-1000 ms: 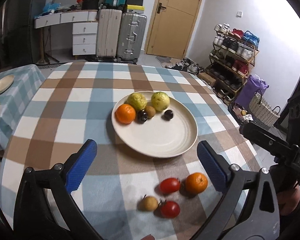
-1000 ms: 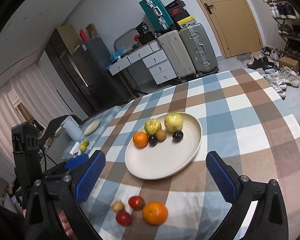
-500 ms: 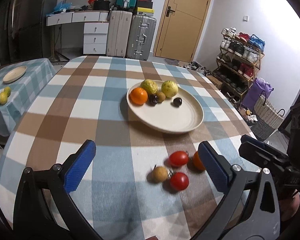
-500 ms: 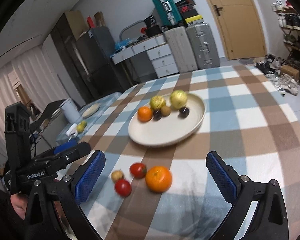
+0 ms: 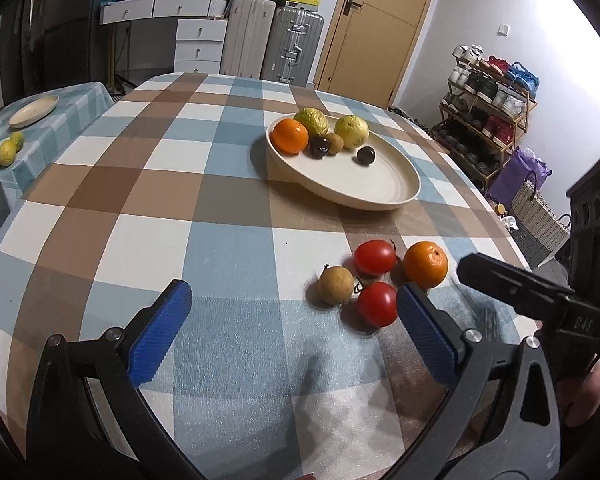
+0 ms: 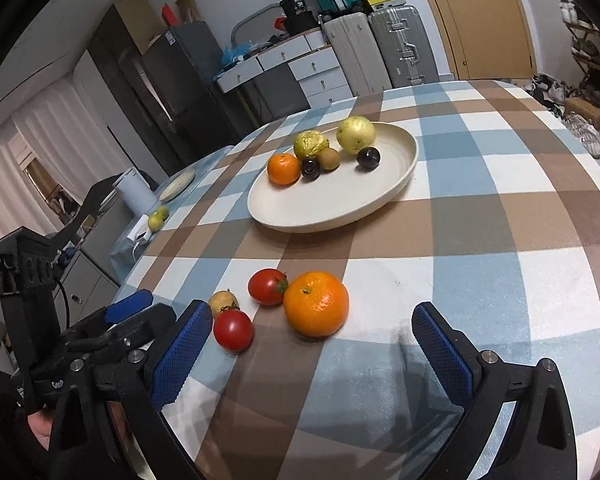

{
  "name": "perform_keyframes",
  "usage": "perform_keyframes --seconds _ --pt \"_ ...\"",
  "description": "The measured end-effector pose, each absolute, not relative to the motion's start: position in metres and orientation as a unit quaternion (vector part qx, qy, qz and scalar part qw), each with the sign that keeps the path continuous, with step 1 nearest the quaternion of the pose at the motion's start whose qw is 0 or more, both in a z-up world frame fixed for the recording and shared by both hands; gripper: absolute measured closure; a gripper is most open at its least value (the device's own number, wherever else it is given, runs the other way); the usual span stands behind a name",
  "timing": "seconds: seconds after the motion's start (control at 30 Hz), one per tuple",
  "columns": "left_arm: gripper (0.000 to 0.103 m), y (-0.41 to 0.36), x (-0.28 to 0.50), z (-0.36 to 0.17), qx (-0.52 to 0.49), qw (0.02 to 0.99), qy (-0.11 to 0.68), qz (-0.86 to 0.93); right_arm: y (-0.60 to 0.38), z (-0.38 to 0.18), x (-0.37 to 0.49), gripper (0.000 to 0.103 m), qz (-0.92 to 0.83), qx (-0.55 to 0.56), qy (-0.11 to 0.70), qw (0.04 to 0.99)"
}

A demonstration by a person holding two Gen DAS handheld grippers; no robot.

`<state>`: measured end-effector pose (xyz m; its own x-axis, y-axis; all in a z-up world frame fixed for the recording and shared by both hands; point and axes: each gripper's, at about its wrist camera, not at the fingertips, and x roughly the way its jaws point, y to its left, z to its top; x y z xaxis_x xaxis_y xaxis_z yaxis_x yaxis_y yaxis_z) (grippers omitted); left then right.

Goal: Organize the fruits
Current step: 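Withdraw both tools from the plate toward the remaining fruits, then close the right tool around the large orange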

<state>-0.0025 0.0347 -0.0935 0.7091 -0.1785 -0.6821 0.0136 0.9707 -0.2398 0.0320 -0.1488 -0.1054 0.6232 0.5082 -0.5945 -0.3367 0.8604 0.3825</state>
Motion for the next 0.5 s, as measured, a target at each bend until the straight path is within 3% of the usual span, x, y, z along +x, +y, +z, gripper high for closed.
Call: perform_keyframes --seconds 0.4,0.5 --pt "0.001 0.033 0.007 -0.094 -0.127 0.909 0.391 -0.065 -0.137 -0.113 0.053 0.017 0.241 0.098 0.401 0.878" --pt "0.001 0.034 0.008 -0.094 -0.130 0.908 0.392 -0.066 -0.133 -0.117 0.058 0.030 0.242 0.095 0.414 0.872"
